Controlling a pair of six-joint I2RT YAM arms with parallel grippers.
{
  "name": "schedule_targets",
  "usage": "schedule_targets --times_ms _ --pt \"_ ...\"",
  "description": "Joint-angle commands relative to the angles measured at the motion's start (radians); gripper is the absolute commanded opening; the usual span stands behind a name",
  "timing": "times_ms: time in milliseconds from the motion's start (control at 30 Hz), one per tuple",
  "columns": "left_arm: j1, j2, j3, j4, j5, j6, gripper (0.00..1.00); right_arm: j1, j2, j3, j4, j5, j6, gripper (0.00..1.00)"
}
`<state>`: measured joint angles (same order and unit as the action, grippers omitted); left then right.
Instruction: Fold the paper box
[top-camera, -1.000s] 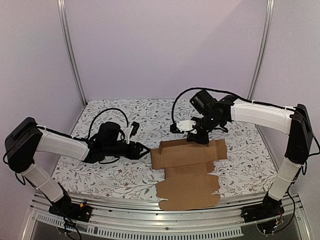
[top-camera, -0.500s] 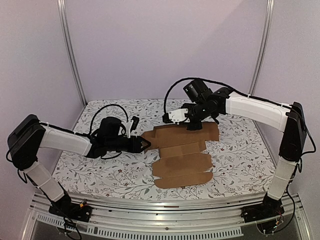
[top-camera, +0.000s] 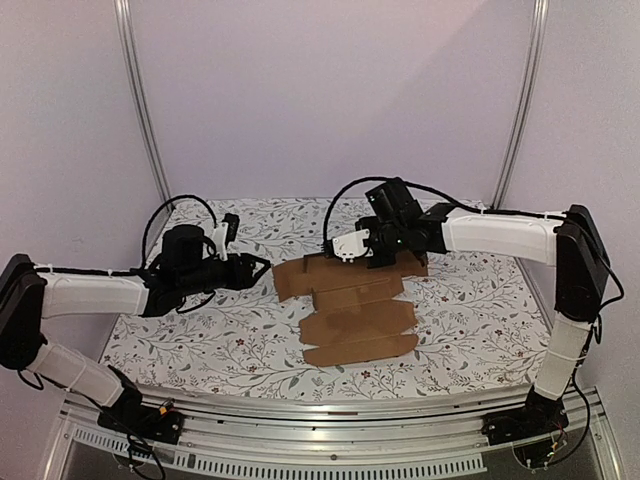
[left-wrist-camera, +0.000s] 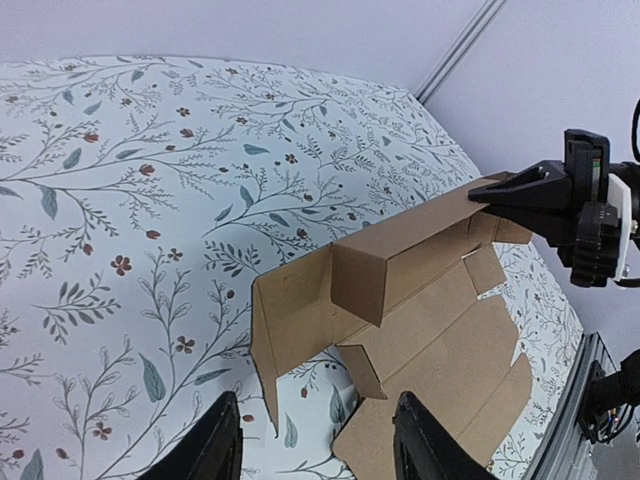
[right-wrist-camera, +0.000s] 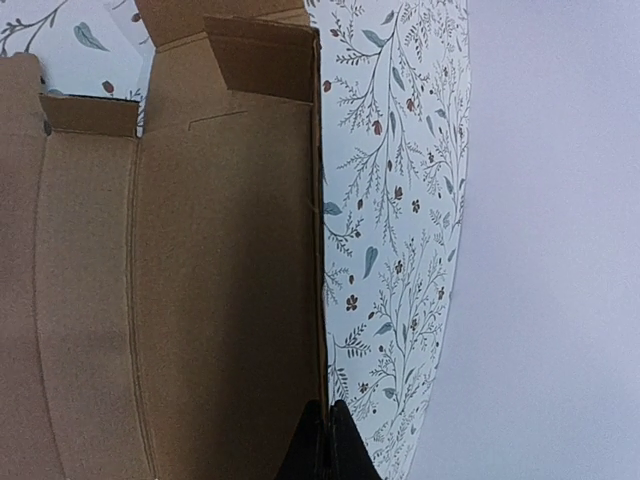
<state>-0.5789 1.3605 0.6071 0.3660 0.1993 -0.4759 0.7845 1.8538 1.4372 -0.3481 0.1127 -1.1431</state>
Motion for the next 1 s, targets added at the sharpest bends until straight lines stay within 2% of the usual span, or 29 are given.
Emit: schedule_targets --times_ms 0,100,233,467,667,867,967 --pt "0.048 -0.002 -0.036 -0.063 -0.043 -0.009 0.52 -0.002 -0.010 -0.059 0.187 -0.015 -0.114 0.00" --pt "0.057 0.008 -0.034 -0.066 -0.053 -0.013 0.52 -0.002 0.008 -0.087 0.327 -0.032 -0.213 0.00" --pt "0.067 0.044 -0.049 -0.043 -0.063 -0.037 0.52 0.022 0.026 -0.127 0.458 -0.020 -0.258 0.00" --pt "0.089 0.067 -0.089 -0.025 -0.084 -0.064 0.50 0.059 -0.026 -0.391 0.841 -0.039 -0.380 0.00" --pt "0.093 0.041 -0.131 -0.019 -0.083 -0.063 0.51 0.068 0.030 -0.513 1.199 -0.001 -0.478 0.00" --pt "0.095 0.030 -0.136 -0.074 -0.149 -0.056 0.50 0.081 0.068 -0.586 1.356 -0.012 -0.515 0.00" --pt "0.110 0.085 -0.105 -0.099 -0.157 -0.056 0.50 0.088 0.094 -0.634 1.435 -0.032 -0.533 0.00"
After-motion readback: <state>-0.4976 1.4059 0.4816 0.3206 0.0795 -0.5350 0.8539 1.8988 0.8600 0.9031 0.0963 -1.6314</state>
